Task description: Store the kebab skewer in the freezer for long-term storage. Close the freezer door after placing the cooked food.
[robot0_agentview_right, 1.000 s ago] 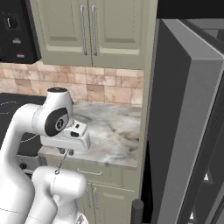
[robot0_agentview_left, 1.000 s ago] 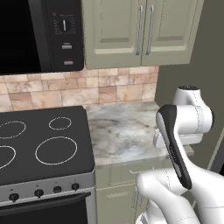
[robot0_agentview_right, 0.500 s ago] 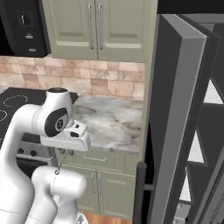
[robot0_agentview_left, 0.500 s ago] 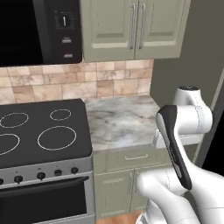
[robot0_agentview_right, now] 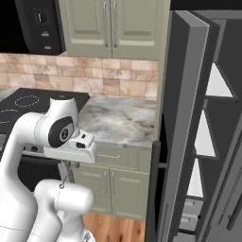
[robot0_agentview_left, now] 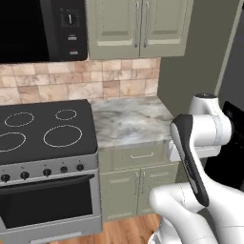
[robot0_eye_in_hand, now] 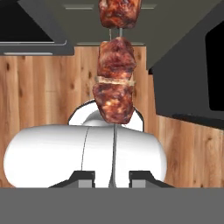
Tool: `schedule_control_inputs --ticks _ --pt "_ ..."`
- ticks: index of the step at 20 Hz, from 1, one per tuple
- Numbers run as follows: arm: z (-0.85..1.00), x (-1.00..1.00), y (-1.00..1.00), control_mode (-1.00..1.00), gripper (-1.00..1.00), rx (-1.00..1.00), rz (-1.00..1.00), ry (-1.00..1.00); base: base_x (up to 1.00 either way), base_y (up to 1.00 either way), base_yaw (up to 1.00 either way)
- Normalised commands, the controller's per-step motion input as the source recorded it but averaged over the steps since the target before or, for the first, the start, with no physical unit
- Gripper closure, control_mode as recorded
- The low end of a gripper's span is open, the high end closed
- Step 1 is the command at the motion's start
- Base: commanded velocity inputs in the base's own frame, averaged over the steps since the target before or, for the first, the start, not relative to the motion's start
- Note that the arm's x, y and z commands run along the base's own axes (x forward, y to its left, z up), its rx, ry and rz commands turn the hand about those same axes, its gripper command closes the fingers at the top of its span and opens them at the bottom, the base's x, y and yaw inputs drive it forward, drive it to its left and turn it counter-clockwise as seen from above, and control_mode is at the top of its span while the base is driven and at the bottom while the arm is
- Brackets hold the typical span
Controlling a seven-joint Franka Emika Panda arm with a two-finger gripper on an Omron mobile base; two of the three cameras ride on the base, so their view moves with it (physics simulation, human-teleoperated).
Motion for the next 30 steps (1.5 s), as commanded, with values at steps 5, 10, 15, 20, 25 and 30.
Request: schedule_control_inputs --ticks 5,10,15,20,25,30 --pt "0.0 0.0 0.0 1.0 1.0 0.0 0.0 0.0 -0.55 0.0 -0.03" --pt "0.0 0.0 0.0 1.0 1.0 0.0 0.0 0.0 -0.56 0.0 -0.07" --pt "0.0 0.0 0.0 1.0 1.0 0.0 0.0 0.0 -0.5 0.0 -0.08" --pt "0.0 0.0 0.0 1.0 1.0 0.0 0.0 0.0 -0.46 0.0 -0.14" --pt "0.0 0.0 0.0 1.0 1.0 0.0 0.0 0.0 -0.39 0.0 -0.3" --pt "0.0 0.0 0.0 1.0 1.0 0.0 0.0 0.0 -0.26 -0.03 -0.44"
